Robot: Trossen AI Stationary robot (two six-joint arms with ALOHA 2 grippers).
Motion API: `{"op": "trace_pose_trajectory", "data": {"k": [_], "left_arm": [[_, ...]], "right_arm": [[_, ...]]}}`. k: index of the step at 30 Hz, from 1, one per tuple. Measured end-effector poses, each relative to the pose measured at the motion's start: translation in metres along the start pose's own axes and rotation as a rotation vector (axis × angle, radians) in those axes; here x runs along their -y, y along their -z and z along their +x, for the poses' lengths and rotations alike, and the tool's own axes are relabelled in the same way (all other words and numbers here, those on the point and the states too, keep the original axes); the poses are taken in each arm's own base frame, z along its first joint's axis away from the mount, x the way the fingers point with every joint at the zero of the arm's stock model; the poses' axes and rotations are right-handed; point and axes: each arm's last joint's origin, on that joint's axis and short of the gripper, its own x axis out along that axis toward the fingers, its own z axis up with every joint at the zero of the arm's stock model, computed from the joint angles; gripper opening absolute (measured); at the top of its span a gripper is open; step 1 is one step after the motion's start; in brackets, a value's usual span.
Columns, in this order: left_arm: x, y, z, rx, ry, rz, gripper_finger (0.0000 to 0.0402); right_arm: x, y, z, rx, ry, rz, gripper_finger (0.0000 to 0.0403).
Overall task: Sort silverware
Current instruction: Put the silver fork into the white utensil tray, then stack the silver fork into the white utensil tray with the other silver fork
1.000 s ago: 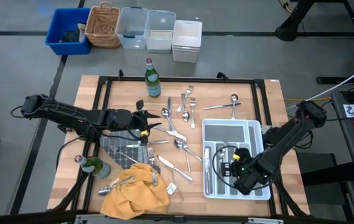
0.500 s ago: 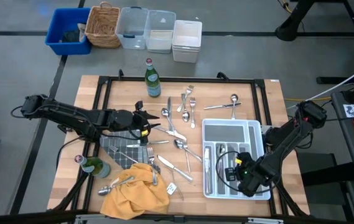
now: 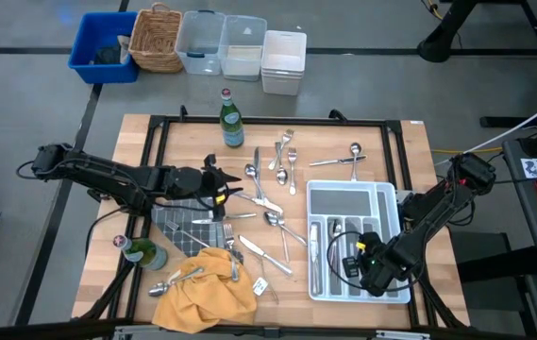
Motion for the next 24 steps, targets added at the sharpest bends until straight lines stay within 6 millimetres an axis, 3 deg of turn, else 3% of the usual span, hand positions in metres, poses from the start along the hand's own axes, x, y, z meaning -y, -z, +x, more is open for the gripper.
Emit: {"op": "trace_pose_trajectory", "data": {"k": [9,17,24], "left_arm": [[0.001,0.002,0.0,-0.018,0.019,-0.105,0.0114],[0.001,0.019,-0.002,-0.198,0.042,-0.157,0.0114],[0.005,0.029,-0.005,-0.34,0.226,-0.183,0.0114]], "right_arm": [[-0.001,0.001,0.0,-0.008,-0.008,0.002,0.0115],[-0.004,0.003,-0.006,-0.021,-0.004,0.001,0.0105],[-0.014,0.009,-0.025,-0.027,-0.014,-0.036,0.01]]}}
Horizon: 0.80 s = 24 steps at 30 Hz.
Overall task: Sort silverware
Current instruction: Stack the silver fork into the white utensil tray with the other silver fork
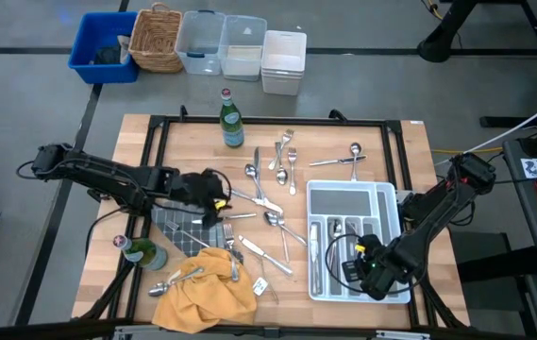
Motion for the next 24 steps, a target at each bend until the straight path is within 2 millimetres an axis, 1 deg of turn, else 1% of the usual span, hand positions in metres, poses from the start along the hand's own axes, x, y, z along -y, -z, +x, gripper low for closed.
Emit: {"op": "trace_pose_trajectory", "data": {"k": [3,7,11,16,20,24], "left_arm": [[0.001,0.005,0.001,-0.075,0.069,-0.04,0.0114],[0.002,0.012,0.008,-0.171,0.104,-0.086,0.0114],[0.004,0.018,0.021,-0.258,0.149,-0.113,0.0114],[0.004,0.029,0.04,-0.367,0.14,-0.104,0.0114],[0.004,0.035,0.051,-0.41,0.129,-0.095,0.0114],[0.005,0.038,0.061,-0.425,0.154,-0.083,0.0114]], "right_arm": [[-0.002,0.0,-0.007,0.035,-0.003,-0.015,0.0099],[-0.005,-0.001,-0.012,0.09,-0.038,-0.016,0.0099],[-0.009,-0.001,-0.015,0.139,-0.091,-0.015,0.0099],[-0.014,-0.001,-0.02,0.213,-0.166,-0.025,0.0099],[-0.016,-0.001,-0.024,0.245,-0.201,-0.035,0.0099],[-0.016,-0.001,-0.024,0.248,-0.202,-0.035,0.0099]]}}
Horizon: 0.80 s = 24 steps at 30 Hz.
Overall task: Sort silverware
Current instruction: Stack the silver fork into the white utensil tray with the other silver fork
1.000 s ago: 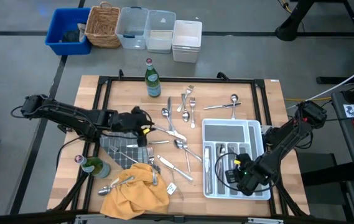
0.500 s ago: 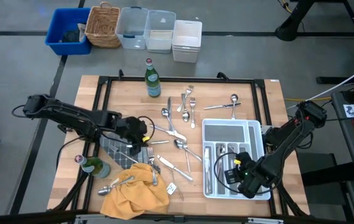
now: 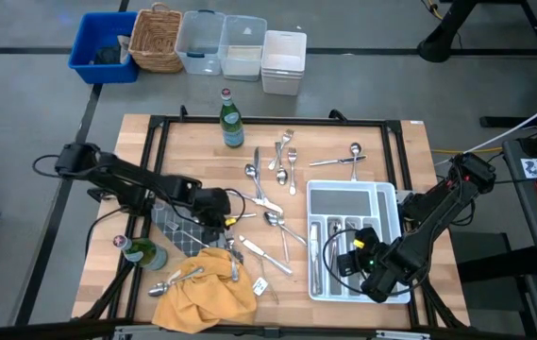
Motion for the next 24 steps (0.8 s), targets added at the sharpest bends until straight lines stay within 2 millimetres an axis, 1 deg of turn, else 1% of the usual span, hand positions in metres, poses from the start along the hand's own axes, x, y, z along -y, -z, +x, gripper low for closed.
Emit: {"op": "trace_pose_trajectory", "data": {"k": [7,20,24], "left_arm": [[-0.0019,-0.0007,0.0107,-0.015,-0.005,0.007,0.0114],[0.0004,-0.0026,0.0015,0.022,0.009,0.002,0.0114],[-0.0023,-0.0035,0.0009,0.031,-0.014,-0.01,0.0114]], "right_arm": [[0.0,0.0,0.0,0.0,0.0,0.0,0.0099],[0.0,0.0,0.0,0.0,0.0,-0.002,0.0099],[0.0,0.0,0.0,0.0,0.0,-0.027,0.0099]]}}
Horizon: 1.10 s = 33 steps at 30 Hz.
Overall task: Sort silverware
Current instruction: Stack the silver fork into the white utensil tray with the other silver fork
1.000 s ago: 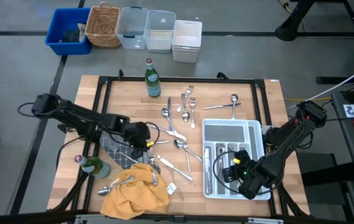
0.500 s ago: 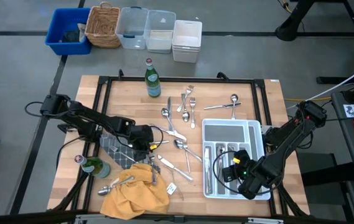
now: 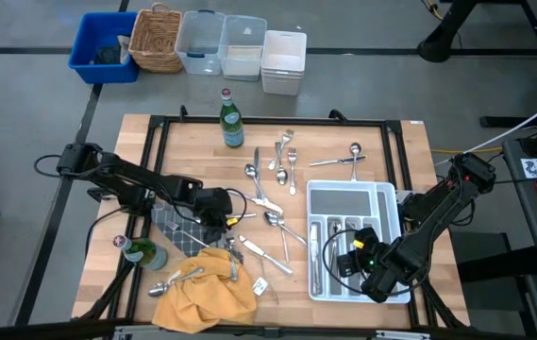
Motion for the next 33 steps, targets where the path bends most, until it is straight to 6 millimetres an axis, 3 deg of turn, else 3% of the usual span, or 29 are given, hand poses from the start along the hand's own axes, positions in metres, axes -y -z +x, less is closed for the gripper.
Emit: {"op": "trace_pose_trajectory", "data": {"k": [10,25,33], "left_arm": [[-0.009,-0.001,0.005,-0.007,-0.055,-0.018,0.0114],[-0.01,0.001,0.021,-0.063,0.006,0.005,0.0113],[-0.01,-0.001,0.024,-0.058,0.027,0.02,0.0052]], "right_arm": [[0.0,0.0,0.0,0.001,0.0,0.0,0.0099],[0.0,-0.001,0.0,0.018,-0.002,-0.004,0.0099],[0.001,-0.001,0.0,0.027,0.002,-0.007,0.0099]]}}
